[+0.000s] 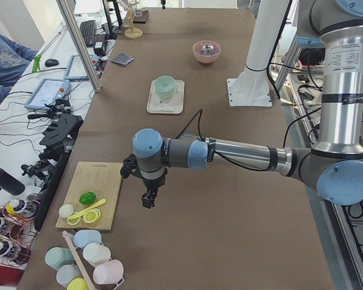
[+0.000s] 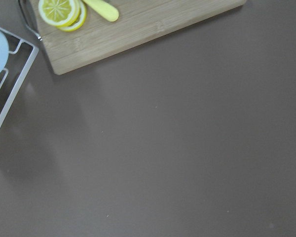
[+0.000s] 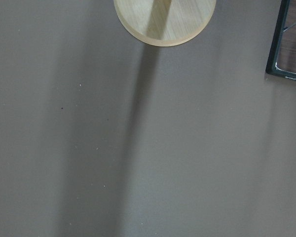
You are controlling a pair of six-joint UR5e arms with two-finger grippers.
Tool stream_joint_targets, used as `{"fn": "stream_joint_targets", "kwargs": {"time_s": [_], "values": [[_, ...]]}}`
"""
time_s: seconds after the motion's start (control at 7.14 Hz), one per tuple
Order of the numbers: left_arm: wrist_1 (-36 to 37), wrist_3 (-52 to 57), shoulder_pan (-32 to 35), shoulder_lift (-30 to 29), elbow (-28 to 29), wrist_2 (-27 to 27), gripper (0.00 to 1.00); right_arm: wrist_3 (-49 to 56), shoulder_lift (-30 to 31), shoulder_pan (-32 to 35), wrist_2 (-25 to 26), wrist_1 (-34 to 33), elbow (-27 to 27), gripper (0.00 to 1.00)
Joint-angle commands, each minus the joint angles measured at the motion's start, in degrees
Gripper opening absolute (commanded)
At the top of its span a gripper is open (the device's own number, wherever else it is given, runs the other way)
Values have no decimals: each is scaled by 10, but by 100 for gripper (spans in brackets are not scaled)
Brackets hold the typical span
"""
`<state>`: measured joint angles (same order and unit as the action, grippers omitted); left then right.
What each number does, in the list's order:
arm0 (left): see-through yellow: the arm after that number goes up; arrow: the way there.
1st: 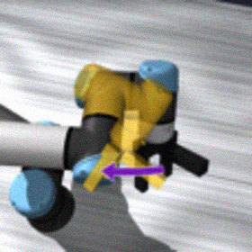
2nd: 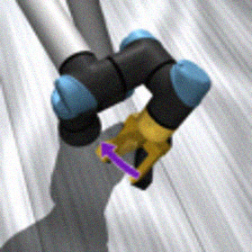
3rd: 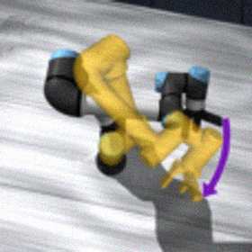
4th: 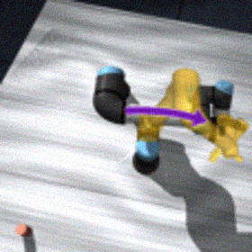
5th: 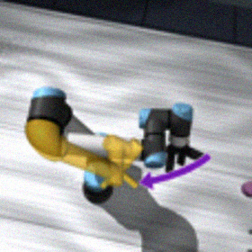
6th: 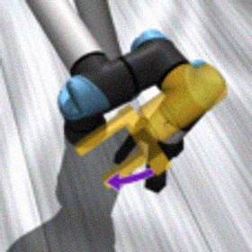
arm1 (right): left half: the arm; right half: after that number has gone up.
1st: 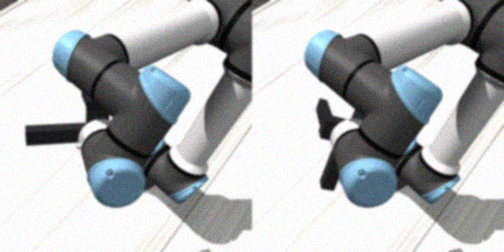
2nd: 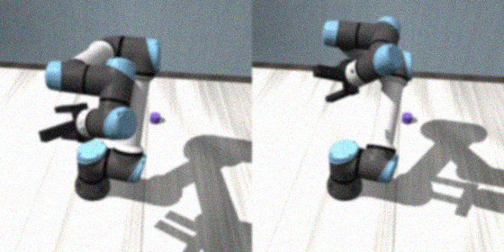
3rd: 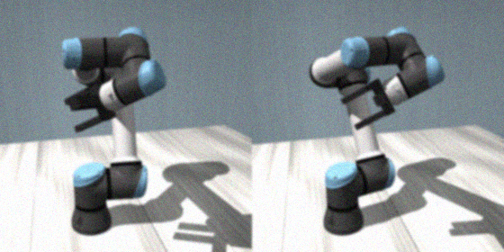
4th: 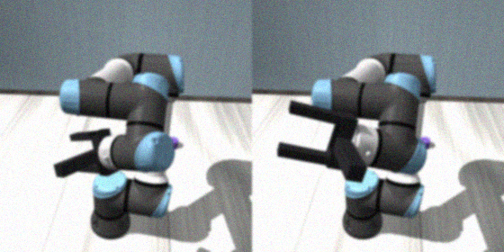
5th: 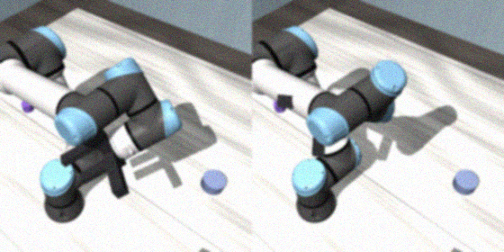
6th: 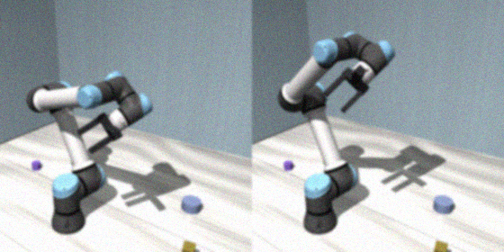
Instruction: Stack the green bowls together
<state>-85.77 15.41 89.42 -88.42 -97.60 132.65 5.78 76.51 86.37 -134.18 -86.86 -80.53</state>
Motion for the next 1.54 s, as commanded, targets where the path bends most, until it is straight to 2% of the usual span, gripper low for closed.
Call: {"fn": "stream_joint_targets", "kwargs": {"time_s": [0.0,0.14,0.42,0.84,1.4], "values": [[3,-4,5,-11,21,4,98,-2,-19,-6,4,-2,5,100],[1,-5,5,-14,21,5,98,-3,-22,-9,10,-2,5,100],[-6,-83,4,-19,18,4,98,-5,-22,-13,9,-2,5,100],[-33,-80,5,-11,13,7,98,-8,-22,-17,7,-2,4,100],[-33,-80,5,-15,-1,6,98,-9,-21,-17,5,-2,4,100]]}}
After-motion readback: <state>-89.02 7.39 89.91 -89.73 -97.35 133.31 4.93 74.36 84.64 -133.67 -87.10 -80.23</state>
